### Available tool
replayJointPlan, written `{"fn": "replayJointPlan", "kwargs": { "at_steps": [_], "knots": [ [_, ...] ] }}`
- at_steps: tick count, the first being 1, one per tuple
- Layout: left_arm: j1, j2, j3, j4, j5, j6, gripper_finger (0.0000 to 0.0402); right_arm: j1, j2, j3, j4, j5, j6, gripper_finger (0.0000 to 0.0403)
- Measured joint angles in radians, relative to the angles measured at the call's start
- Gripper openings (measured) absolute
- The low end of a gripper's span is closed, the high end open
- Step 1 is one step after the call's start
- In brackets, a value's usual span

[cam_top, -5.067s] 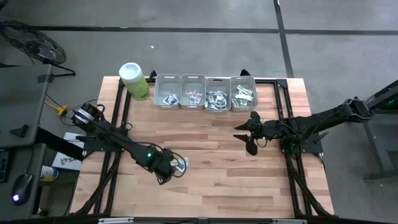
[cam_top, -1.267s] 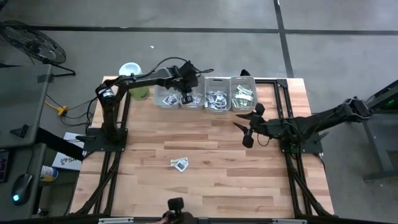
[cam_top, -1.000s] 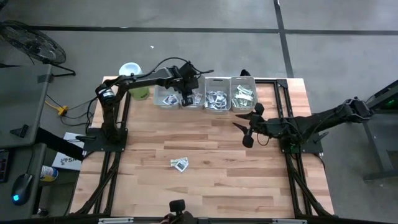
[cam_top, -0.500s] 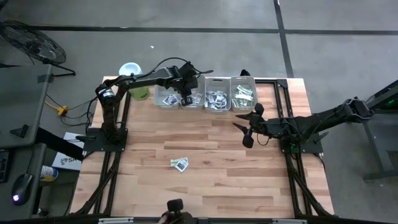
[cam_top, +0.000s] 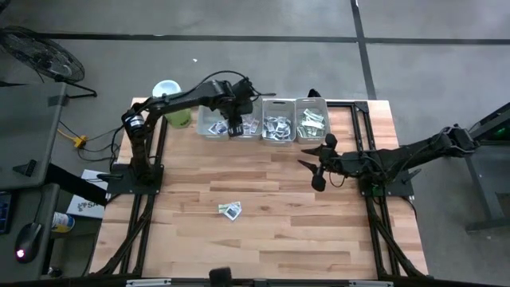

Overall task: Pick & Place First Aid Supplies
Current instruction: Put the bandage into the right gray bin

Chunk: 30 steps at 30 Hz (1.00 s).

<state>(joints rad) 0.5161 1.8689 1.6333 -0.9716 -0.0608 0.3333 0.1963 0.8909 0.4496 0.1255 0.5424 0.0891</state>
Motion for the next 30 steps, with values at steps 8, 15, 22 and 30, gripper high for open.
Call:
{"fn": "replayJointPlan", "kwargs": {
  "at_steps": [8, 15, 22, 30],
  "knots": [
    [-0.134, -0.072, 0.003, -0.209, 0.026, -0.101, 0.0090, 0.000, 0.000, -0.001, -0.049, -0.003, 0.033, 0.0165],
    [-0.278, -0.129, -0.028, -0.274, 0.033, -0.228, 0.0090, 0.000, 0.000, -0.001, -0.090, -0.056, 0.070, 0.0165],
    [-0.419, -0.231, -0.236, -0.209, 0.024, -0.451, 0.0090, 0.001, 0.000, -0.001, -0.102, -0.109, 0.095, 0.0165],
    [-0.583, -0.334, -0.482, 0.003, 0.025, -0.904, 0.0090, 0.001, 0.000, -0.001, -0.109, -0.134, 0.123, 0.0165]
  ]
}}
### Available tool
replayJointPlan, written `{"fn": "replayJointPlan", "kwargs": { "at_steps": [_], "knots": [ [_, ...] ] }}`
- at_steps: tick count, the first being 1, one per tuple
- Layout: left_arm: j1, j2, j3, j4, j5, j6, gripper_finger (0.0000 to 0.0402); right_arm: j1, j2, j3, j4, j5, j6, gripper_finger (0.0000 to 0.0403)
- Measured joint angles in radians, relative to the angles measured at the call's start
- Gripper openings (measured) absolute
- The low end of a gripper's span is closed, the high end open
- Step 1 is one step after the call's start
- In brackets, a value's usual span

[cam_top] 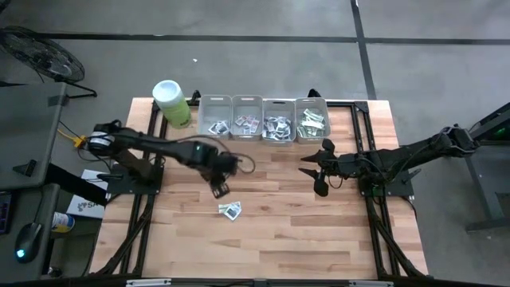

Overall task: Pick & Place First Aid Supplies
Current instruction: Put the bandage into the right gray bin

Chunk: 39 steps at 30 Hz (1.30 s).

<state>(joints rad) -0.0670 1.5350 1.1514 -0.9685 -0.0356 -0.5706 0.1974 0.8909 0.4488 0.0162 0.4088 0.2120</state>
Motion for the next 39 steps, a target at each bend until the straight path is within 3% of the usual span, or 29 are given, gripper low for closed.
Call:
{"fn": "replayJointPlan", "kwargs": {
  "at_steps": [4, 12, 21, 28, 39],
  "knots": [
    [-0.086, -0.025, -0.072, 0.053, 0.001, -0.161, 0.0090, 0.000, 0.000, 0.000, 0.000, 0.000, 0.001, 0.0165],
    [-0.258, -0.064, -0.187, 0.203, -0.112, -0.563, 0.0090, 0.000, 0.000, 0.000, -0.011, 0.001, -0.001, 0.0165],
    [-0.354, -0.074, -0.366, 0.478, -0.123, -0.912, 0.0090, 0.000, 0.000, 0.000, -0.022, -0.004, 0.008, 0.0165],
    [-0.388, -0.074, -0.476, 0.642, -0.134, -1.054, 0.0090, 0.000, 0.000, 0.000, -0.027, -0.043, 0.020, 0.0165],
    [-0.386, -0.075, -0.581, 0.856, -0.145, -1.069, 0.0090, 0.000, 0.000, 0.000, -0.064, -0.050, 0.061, 0.0165]
  ]
}}
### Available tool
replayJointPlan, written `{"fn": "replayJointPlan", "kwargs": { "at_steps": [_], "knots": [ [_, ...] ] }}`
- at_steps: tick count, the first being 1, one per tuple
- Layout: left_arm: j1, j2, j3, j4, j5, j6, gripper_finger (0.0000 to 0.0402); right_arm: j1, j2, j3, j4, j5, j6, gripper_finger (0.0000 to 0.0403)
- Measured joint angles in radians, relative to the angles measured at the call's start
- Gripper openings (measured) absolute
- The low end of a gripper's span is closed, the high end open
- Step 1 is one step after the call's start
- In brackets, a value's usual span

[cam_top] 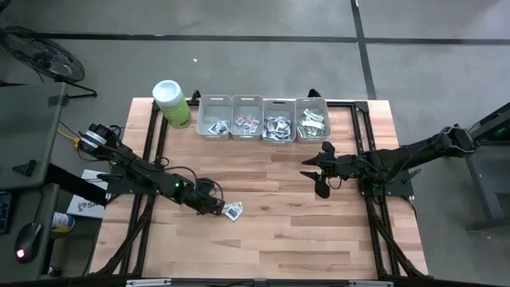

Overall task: Pick & Place First Aid Supplies
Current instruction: Put the bandage into the right gray bin

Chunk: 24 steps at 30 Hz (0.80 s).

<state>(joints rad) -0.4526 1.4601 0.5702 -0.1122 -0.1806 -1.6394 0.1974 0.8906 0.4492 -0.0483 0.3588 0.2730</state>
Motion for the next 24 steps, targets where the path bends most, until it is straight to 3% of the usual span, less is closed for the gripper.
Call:
{"fn": "replayJointPlan", "kwargs": {
  "at_steps": [7, 18, 24],
  "knots": [
    [0.000, -0.001, -0.007, 0.001, 0.022, 0.020, 0.0095, 0.000, 0.000, 0.000, -0.014, 0.000, 0.018, 0.0165],
    [0.001, -0.008, -0.006, -0.017, 0.068, 0.041, 0.0182, 0.000, 0.000, 0.000, -0.016, 0.008, 0.018, 0.0165],
    [0.000, -0.050, -0.009, -0.090, 0.088, 0.054, 0.0189, 0.000, 0.000, 0.000, -0.016, 0.008, 0.018, 0.0165]
  ]
}}
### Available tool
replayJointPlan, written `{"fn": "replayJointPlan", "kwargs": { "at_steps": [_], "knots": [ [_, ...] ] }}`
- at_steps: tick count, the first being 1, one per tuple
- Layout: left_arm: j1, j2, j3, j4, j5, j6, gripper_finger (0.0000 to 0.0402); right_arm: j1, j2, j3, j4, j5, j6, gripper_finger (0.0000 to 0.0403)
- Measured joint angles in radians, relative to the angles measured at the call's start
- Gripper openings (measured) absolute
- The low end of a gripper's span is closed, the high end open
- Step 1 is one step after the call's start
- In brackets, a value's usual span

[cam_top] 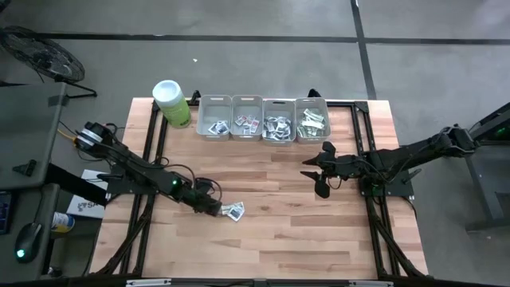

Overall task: Pick & Place First Aid Supplies
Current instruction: Put the bandage into the right gray bin

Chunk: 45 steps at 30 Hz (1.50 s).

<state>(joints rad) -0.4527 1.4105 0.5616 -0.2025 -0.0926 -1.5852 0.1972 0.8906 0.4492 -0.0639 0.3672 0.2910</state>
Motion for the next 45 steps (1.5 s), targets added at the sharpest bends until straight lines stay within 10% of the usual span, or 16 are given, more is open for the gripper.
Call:
{"fn": "replayJointPlan", "kwargs": {
  "at_steps": [33, 45],
  "knots": [
    [0.000, 0.124, 0.001, 0.310, -0.087, -0.129, 0.0183, 0.000, 0.000, 0.000, -0.007, 0.000, 0.001, 0.0165],
    [0.000, 0.126, 0.000, 0.262, -0.099, -0.119, 0.0053, 0.000, 0.000, 0.000, -0.007, 0.000, 0.000, 0.0165]
  ]
}}
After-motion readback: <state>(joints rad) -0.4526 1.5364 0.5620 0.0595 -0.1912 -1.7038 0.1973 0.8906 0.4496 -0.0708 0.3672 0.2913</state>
